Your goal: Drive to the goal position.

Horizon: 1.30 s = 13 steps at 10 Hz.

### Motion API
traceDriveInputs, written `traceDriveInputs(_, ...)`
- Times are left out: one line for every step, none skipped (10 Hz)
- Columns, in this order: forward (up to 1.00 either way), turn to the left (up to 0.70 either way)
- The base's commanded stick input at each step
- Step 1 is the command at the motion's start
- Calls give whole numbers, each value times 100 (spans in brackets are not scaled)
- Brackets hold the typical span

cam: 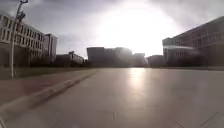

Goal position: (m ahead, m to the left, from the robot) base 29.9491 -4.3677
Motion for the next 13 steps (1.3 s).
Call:
traceDriveInputs(70,0)
traceDriveInputs(70,0)
traceDriveInputs(70,0)
traceDriveInputs(70,0)
traceDriveInputs(70,0)
traceDriveInputs(70,0)
traceDriveInputs(70,0)
traceDriveInputs(70,0)
traceDriveInputs(70,0)
traceDriveInputs(70,0)
traceDriveInputs(70,0)
traceDriveInputs(70,0)
traceDriveInputs(70,0)
